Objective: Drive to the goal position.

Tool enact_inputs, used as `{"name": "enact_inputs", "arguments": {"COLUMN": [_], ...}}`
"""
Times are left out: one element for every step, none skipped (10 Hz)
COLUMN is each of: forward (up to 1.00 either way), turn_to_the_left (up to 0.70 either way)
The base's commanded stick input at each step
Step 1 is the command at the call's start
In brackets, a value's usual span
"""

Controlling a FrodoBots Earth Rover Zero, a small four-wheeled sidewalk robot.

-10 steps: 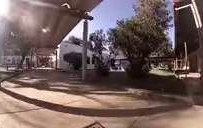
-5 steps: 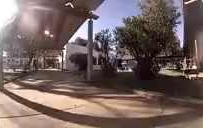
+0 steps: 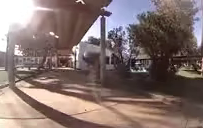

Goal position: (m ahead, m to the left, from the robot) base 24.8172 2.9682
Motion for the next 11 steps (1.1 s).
{"name": "enact_inputs", "arguments": {"forward": [0.50, 0.50, 0.50, 0.50, 0.50, 0.50, 0.50, 0.50, 0.50, 0.50, 0.50], "turn_to_the_left": [0.00, 0.00, 0.00, 0.00, 0.00, 0.00, 0.00, 0.01, 0.18, 0.38, 0.48]}}
